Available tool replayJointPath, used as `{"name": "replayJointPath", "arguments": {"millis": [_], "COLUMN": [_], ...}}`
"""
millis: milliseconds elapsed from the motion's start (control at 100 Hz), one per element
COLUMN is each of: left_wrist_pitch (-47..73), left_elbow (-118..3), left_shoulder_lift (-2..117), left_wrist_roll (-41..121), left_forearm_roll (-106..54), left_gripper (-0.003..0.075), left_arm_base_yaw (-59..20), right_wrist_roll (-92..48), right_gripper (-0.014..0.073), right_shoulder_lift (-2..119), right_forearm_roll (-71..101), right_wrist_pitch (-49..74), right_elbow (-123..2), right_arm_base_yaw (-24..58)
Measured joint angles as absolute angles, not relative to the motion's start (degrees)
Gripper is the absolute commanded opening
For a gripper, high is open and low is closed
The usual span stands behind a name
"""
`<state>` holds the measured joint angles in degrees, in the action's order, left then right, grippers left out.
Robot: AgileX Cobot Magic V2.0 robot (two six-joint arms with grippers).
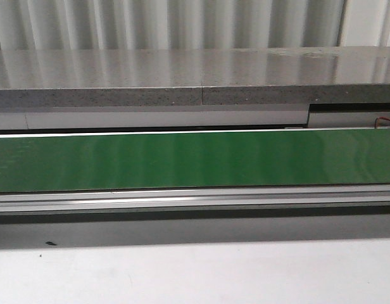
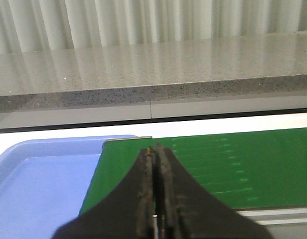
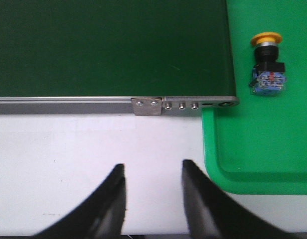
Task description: Move button from right to left
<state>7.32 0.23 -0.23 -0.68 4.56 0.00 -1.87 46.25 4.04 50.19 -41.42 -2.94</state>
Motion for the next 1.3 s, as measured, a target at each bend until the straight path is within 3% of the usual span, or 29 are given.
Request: {"name": "replayJointPath", "arguments": {"millis": [60,400,950,1300], "left_wrist_pitch": [7.32,7.32,7.32,7.32], "left_elbow": [0.23,0.23,0.23,0.23], "left_shoulder_lift": [-0.23,-0.23,-0.23,-0.23], "left_wrist_roll": [-0.68,-0.68,-0.68,-0.68], "left_forearm_roll": [4.56,4.56,4.56,4.56], "left_gripper": [-0.002,-0.002,-0.002,-0.002], "left_arm_base_yaw": [0.0,0.0,0.0,0.0], "right_wrist_roll": [-1.87,-1.56,-0.37,-0.51], "right_gripper": [0.0533,0.0527,0.0527,0.0527], "right_shoulder_lift": [48.25,59.0,84.52,100.05], "right_forearm_roll": [4.46,5.08,5.29,5.32], "right_wrist_pitch": [50.19,49.22,47.62,49.54], "right_elbow": [-42.1,-47.23,-62.36,-71.52], "right_arm_base_yaw": [-2.94,-3.61,-23.61,-27.45]}}
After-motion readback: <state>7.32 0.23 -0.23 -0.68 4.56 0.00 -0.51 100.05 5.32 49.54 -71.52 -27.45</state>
